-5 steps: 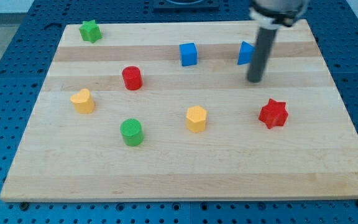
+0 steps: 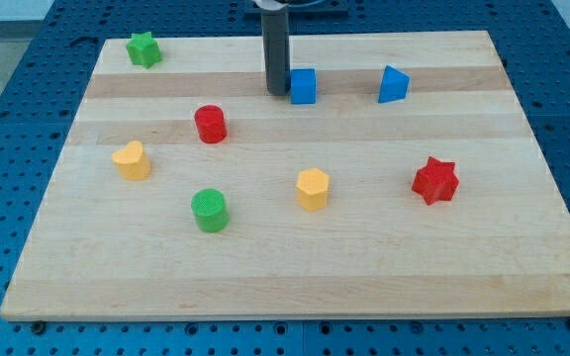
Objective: Place the blue cube to the top center of the board
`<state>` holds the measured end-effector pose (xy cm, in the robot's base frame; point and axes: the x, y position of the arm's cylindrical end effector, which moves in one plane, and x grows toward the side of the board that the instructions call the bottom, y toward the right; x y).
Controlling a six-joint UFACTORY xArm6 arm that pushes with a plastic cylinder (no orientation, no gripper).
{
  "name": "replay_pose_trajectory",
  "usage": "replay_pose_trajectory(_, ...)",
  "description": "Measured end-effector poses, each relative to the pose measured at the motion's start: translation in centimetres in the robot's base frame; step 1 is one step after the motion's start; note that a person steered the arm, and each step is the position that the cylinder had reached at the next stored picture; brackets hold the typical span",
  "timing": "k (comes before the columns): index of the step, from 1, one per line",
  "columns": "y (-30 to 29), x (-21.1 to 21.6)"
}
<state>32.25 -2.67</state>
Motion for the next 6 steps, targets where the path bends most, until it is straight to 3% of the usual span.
replay_pose_trajectory(1, 1.2, 3.1)
replay_pose_trajectory(2, 4.8, 3.1)
replay_pose_trajectory(6, -0.9, -5.3)
